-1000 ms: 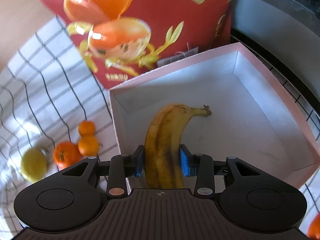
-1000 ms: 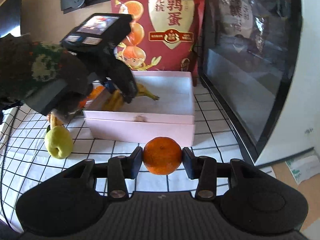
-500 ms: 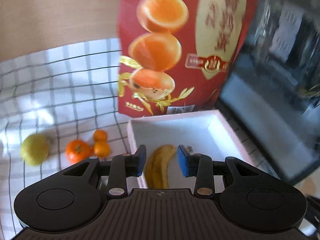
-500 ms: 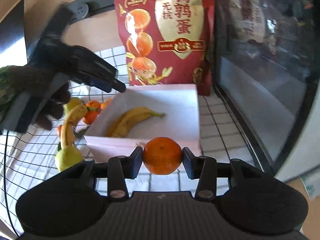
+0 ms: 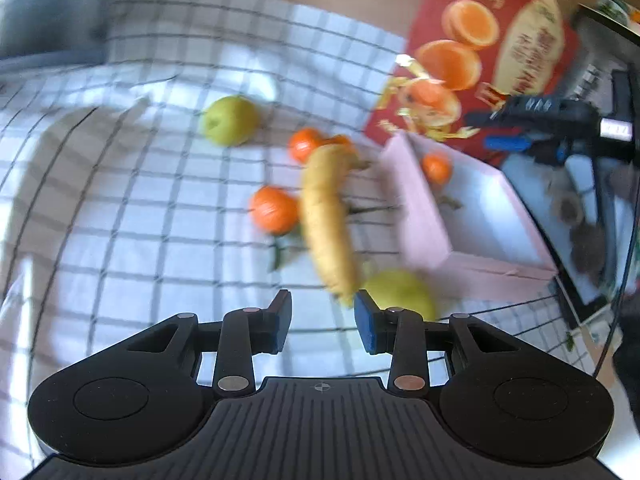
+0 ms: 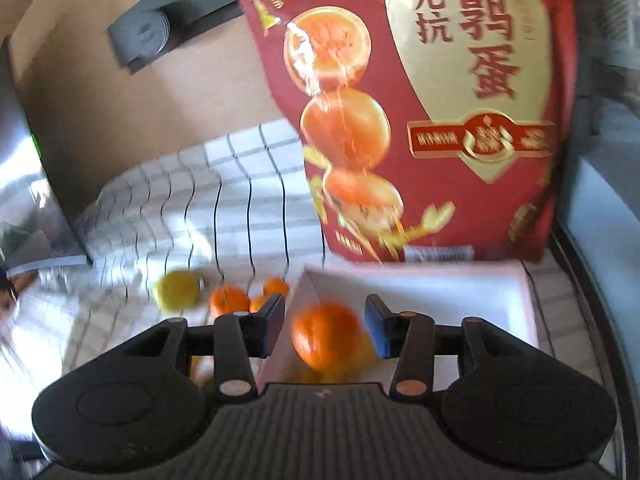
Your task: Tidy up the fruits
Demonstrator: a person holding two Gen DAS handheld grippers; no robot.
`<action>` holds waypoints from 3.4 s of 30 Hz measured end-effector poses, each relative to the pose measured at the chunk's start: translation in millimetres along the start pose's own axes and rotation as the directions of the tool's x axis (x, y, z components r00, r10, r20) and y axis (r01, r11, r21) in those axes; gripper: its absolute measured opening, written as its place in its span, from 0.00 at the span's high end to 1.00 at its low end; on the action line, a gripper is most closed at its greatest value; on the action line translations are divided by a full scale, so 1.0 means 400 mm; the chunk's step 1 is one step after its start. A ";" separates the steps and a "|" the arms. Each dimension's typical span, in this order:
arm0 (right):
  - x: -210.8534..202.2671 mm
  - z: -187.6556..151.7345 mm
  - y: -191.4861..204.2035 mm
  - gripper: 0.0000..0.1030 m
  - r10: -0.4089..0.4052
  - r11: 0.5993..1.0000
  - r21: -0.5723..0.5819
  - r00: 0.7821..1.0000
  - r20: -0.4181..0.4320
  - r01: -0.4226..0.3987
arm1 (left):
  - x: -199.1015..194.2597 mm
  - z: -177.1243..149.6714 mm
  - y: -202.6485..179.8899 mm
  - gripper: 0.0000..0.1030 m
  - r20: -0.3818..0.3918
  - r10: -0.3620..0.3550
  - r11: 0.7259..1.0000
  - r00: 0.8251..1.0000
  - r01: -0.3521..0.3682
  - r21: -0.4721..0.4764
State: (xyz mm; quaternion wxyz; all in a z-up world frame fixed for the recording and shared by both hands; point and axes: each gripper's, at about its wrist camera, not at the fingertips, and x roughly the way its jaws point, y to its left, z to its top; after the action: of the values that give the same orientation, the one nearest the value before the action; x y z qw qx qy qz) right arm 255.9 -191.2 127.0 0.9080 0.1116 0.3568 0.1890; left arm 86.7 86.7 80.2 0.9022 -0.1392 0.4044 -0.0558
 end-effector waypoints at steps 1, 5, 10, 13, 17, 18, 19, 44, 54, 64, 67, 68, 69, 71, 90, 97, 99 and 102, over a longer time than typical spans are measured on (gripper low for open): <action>0.010 0.020 0.000 0.53 0.007 1.000 0.012 1.000 0.004 -0.007 | -0.004 -0.005 0.012 0.62 0.001 0.014 1.000 1.000 -0.014 -0.011; -0.002 0.044 0.010 0.52 -0.012 1.000 -0.005 0.999 0.034 0.012 | -0.014 -0.021 0.055 0.63 -0.005 0.040 0.998 0.999 -0.041 -0.056; -0.050 -0.040 0.020 0.51 0.009 0.998 -0.068 1.000 -0.002 -0.009 | 0.005 -0.016 0.053 0.63 -0.019 0.030 0.998 0.999 -0.032 -0.063; -0.077 -0.125 0.045 0.51 0.010 0.988 -0.153 1.000 -0.023 -0.013 | 0.018 -0.008 0.035 0.63 -0.022 0.014 0.999 1.000 -0.015 -0.045; -0.126 -0.221 0.103 0.51 0.036 0.970 -0.239 0.998 -0.045 -0.045 | 0.034 0.004 0.014 0.63 -0.023 0.002 1.000 1.000 -0.003 -0.026; -0.133 -0.242 0.118 0.51 0.047 0.965 -0.255 0.997 -0.057 -0.060 | 0.037 0.006 0.011 0.63 -0.024 0.001 1.000 1.000 -0.001 -0.022; -0.138 -0.263 0.133 0.51 0.059 0.959 -0.274 0.996 -0.073 -0.077 | 0.040 0.007 0.007 0.63 -0.024 -0.001 1.000 1.000 0.000 -0.019; -0.100 -0.356 0.275 0.40 0.061 0.908 -0.407 0.994 -0.092 -0.094 | 0.034 0.003 0.021 0.63 -0.041 0.015 0.999 0.999 -0.017 -0.048; 0.023 -0.261 0.322 0.40 0.065 0.940 -0.323 0.988 -0.142 -0.108 | -0.009 -0.017 0.082 0.63 -0.011 0.060 0.995 0.998 -0.061 -0.085; -0.029 -0.357 0.325 0.56 0.014 0.880 -0.470 0.991 -0.130 -0.074 | 0.014 -0.014 0.080 0.63 -0.030 0.051 0.994 0.998 -0.054 -0.100; -0.057 -0.365 0.301 0.57 0.007 0.894 -0.444 0.993 -0.120 -0.060 | 0.022 -0.004 0.053 0.63 -0.029 0.032 0.997 0.999 -0.034 -0.067; -0.067 -0.368 0.292 0.57 0.008 0.901 -0.429 0.993 -0.119 -0.059 | 0.026 -0.001 0.043 0.63 -0.030 0.026 0.998 0.999 -0.027 -0.056; -0.080 -0.373 0.283 0.57 0.011 0.909 -0.413 0.993 -0.118 -0.059 | 0.031 0.003 0.031 0.63 -0.031 0.018 0.999 0.999 -0.020 -0.044; -0.099 -0.383 0.269 0.58 0.011 0.920 -0.388 0.993 -0.121 -0.057 | 0.038 0.008 0.010 0.63 -0.036 0.005 1.000 0.999 -0.005 -0.020; -0.181 -0.435 0.202 0.58 -0.023 0.962 -0.274 0.995 -0.094 -0.004 | 0.093 0.066 -0.163 0.63 -0.024 -0.083 0.980 0.996 0.086 0.181; -0.192 -0.444 0.181 0.58 -0.031 0.970 -0.242 0.994 -0.101 0.005 | 0.135 0.042 -0.200 0.61 -0.070 -0.053 0.953 0.996 0.072 0.296; -0.199 -0.448 0.174 0.58 -0.026 0.972 -0.234 0.995 -0.101 0.002 | 0.116 0.028 -0.189 0.61 -0.080 -0.080 0.954 0.994 0.100 0.284; -0.203 -0.450 0.167 0.57 -0.019 0.974 -0.227 0.995 -0.103 -0.005 | 0.080 0.001 -0.175 0.60 -0.082 -0.102 0.951 0.991 0.122 0.285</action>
State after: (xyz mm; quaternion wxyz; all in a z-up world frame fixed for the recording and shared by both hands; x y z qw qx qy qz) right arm 59.4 -153.1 68.9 0.8956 -0.0042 0.3802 0.2309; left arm 109.2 13.0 78.6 0.8942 -0.0267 0.4132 -0.1700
